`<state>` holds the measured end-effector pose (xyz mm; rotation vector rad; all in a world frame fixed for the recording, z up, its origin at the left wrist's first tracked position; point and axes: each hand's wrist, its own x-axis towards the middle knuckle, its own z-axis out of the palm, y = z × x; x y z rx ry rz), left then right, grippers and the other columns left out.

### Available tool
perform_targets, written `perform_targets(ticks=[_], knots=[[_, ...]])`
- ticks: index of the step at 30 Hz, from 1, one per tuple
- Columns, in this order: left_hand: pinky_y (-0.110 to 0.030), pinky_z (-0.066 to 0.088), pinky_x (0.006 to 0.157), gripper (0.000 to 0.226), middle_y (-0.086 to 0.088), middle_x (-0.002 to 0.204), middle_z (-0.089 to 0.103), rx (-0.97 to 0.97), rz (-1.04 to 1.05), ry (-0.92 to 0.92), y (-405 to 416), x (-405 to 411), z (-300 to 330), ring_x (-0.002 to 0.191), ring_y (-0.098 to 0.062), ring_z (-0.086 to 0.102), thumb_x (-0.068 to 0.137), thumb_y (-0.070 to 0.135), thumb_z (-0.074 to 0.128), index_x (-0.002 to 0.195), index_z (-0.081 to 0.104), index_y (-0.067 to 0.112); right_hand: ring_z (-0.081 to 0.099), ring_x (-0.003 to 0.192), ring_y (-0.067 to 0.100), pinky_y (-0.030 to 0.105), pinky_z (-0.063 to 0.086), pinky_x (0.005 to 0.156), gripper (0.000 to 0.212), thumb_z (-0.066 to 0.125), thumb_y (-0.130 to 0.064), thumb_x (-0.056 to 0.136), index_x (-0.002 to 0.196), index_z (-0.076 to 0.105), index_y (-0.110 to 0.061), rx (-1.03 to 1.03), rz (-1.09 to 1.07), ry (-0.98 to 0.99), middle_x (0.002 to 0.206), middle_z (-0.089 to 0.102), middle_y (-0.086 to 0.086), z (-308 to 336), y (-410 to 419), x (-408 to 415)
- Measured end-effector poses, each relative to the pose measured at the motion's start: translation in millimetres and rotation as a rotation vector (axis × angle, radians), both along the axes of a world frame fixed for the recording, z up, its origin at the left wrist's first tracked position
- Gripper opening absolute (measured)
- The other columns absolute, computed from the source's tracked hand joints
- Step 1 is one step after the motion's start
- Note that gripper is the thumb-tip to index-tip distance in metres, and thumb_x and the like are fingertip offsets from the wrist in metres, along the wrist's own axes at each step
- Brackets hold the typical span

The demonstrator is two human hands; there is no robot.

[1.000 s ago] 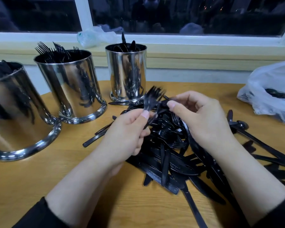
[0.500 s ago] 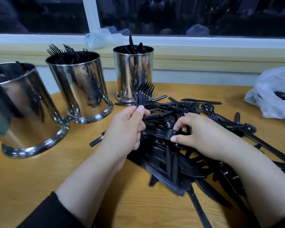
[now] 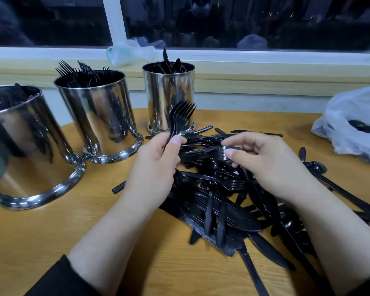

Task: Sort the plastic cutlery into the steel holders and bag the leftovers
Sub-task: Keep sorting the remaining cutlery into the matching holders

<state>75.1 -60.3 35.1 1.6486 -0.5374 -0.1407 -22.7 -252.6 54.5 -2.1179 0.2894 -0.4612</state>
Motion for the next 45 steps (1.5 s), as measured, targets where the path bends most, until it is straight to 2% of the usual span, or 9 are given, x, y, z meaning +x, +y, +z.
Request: perform_targets(ticks=[4, 9, 15, 17, 21, 24, 29, 36, 45], knots=[[-0.052, 0.046, 0.065, 0.039, -0.004, 0.065, 0.05, 0.093, 0.054, -0.197, 1.0, -2.0, 2.9, 0.06, -0.017, 0.046, 0.104, 0.042, 0.046, 0.096, 0.062, 0.008, 0.062, 0.065, 0.01, 0.025, 0.05, 0.067, 0.013, 0.07, -0.01, 0.092, 0.092, 0.076, -0.021, 0.27, -0.001, -0.12, 0.071, 0.07, 0.001, -1.0, 0.6, 2.7], [-0.042, 0.051, 0.079, 0.028, -0.001, 0.092, 0.074, 0.231, -0.002, -0.264, 1.2, -4.2, 1.1, 0.082, -0.022, 0.066, 0.105, 0.043, 0.045, 0.094, 0.067, 0.031, 0.058, 0.063, 0.015, 0.024, 0.05, 0.064, 0.017, 0.065, 0.003, 0.091, 0.082, 0.074, -0.009, 0.653, 0.056, -0.149, 0.068, 0.067, 0.006, 0.5, 7.2, 4.8], [-0.019, 0.035, 0.051, 0.03, 0.007, 0.062, 0.047, 0.307, -0.223, -0.194, -4.7, -8.0, -5.5, 0.049, -0.004, 0.041, 0.108, 0.034, 0.044, 0.098, 0.062, 0.012, 0.06, 0.067, 0.017, 0.024, 0.052, 0.063, 0.023, 0.07, -0.021, 0.087, 0.1, 0.069, -0.002, 0.805, 0.101, -0.146, 0.075, 0.069, 0.011, -1.2, 7.7, 5.5], [-0.021, 0.031, 0.049, 0.035, -0.001, 0.067, 0.04, 0.224, -0.181, -0.104, -4.5, -6.6, -6.9, 0.05, -0.009, 0.034, 0.108, 0.035, 0.044, 0.098, 0.06, 0.006, 0.06, 0.067, 0.017, 0.027, 0.051, 0.064, 0.03, 0.066, -0.034, 0.092, 0.104, 0.07, -0.007, 0.702, 0.036, -0.149, 0.077, 0.07, 0.011, -0.5, 4.6, 3.8], [-0.031, 0.015, 0.05, 0.036, -0.004, 0.069, 0.036, 0.042, -0.128, 0.164, -2.8, -2.2, -4.9, 0.05, -0.013, 0.023, 0.107, 0.044, 0.046, 0.11, 0.067, 0.014, 0.055, 0.06, 0.012, 0.031, 0.045, 0.061, 0.023, 0.064, -0.05, 0.093, 0.085, 0.072, -0.03, -0.171, -0.095, 0.129, 0.073, 0.066, -0.007, -1.8, -10.5, -2.3], [-0.032, 0.014, 0.049, 0.023, 0.0, 0.067, 0.038, 0.004, -0.173, 0.197, -0.7, -1.6, -3.9, 0.049, -0.015, 0.022, 0.103, 0.039, 0.058, 0.086, 0.068, 0.028, 0.057, 0.079, 0.003, 0.023, 0.042, 0.068, 0.01, 0.07, -0.052, 0.087, 0.089, 0.071, -0.042, -0.415, 0.06, 0.32, 0.09, 0.06, -0.014, 1.9, -9.6, -4.7], [-0.027, 0.015, 0.046, 0.031, 0.005, 0.063, 0.035, -0.016, -0.153, 0.221, 0.0, 2.3, -6.0, 0.05, -0.014, 0.021, 0.104, 0.036, 0.056, 0.109, 0.063, 0.006, 0.051, 0.093, -0.002, 0.022, 0.039, 0.077, 0.021, 0.073, -0.052, 0.086, 0.105, 0.066, -0.048, -0.53, 0.149, 0.458, 0.104, 0.05, -0.019, 1.0, -6.7, -2.7], [-0.022, 0.024, 0.041, 0.03, 0.003, 0.06, 0.036, -0.013, -0.127, 0.225, 0.3, 2.7, -6.3, 0.046, -0.013, 0.025, 0.106, 0.042, 0.051, 0.106, 0.064, 0.015, 0.05, 0.101, 0.003, 0.024, 0.037, 0.082, 0.02, 0.071, -0.047, 0.089, 0.109, 0.069, -0.042, -0.559, 0.153, 0.469, 0.106, 0.049, -0.018, -8.2, -2.9, 2.5], [-0.043, 0.015, 0.054, 0.04, -0.009, 0.074, 0.038, -0.025, -0.121, 0.161, 0.7, 3.8, -4.6, 0.051, -0.017, 0.019, 0.103, 0.043, 0.055, 0.112, 0.056, 0.004, 0.049, 0.095, -0.002, 0.019, 0.037, 0.079, 0.007, 0.071, -0.041, 0.09, 0.087, 0.066, -0.037, -0.526, 0.134, 0.404, 0.1, 0.051, -0.017, -12.9, -1.1, 5.0]])
